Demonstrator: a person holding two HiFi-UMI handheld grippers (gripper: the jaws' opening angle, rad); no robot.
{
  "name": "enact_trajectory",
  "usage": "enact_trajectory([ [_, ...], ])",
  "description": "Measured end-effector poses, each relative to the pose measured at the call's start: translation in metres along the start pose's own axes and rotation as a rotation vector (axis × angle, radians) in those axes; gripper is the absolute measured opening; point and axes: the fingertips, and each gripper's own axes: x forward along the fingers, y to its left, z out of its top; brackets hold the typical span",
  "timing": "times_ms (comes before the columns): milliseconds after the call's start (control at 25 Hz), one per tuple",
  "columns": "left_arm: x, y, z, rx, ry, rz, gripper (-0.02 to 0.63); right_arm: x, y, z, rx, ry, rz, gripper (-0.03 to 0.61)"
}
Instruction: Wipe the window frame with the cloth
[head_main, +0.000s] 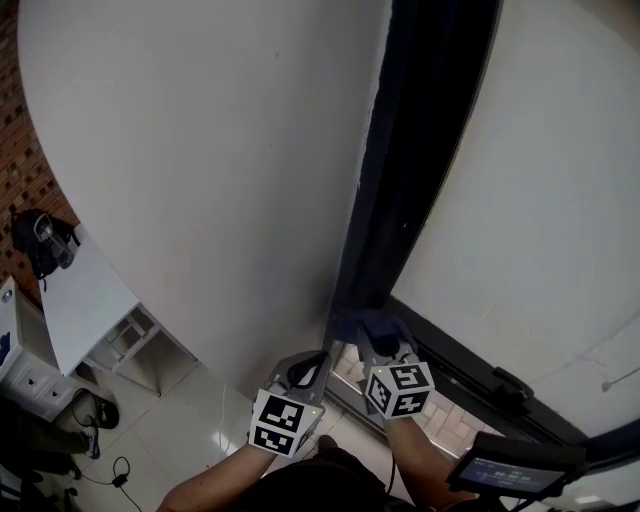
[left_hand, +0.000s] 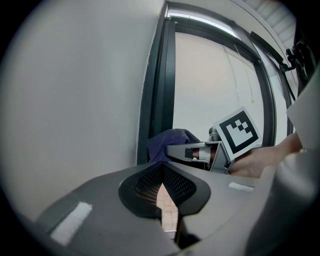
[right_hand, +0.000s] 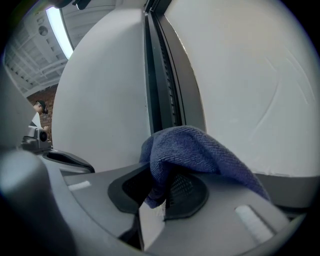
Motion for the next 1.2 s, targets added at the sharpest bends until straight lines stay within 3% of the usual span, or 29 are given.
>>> enact_trajectory([
  [360, -0.009, -0.016, 0.031, 0.009, -0.051, -0.045, -0.006, -0.025, 0.002, 0.041, -0.005, -0.051, -0.028, 0.066],
  [680, -0.012, -0.022, 0.075, 0.024, -0.113, -0.038, -0.006, -0.037, 0.007, 0.095, -0.054, -0.118, -0.032, 0.066],
  [1200, -0.015, -0.028, 0.127, 0.044, -0.138, -0.051, -0.006, -0.045, 0.016, 0.169, -0.136, -0.200, -0.026, 0.067],
])
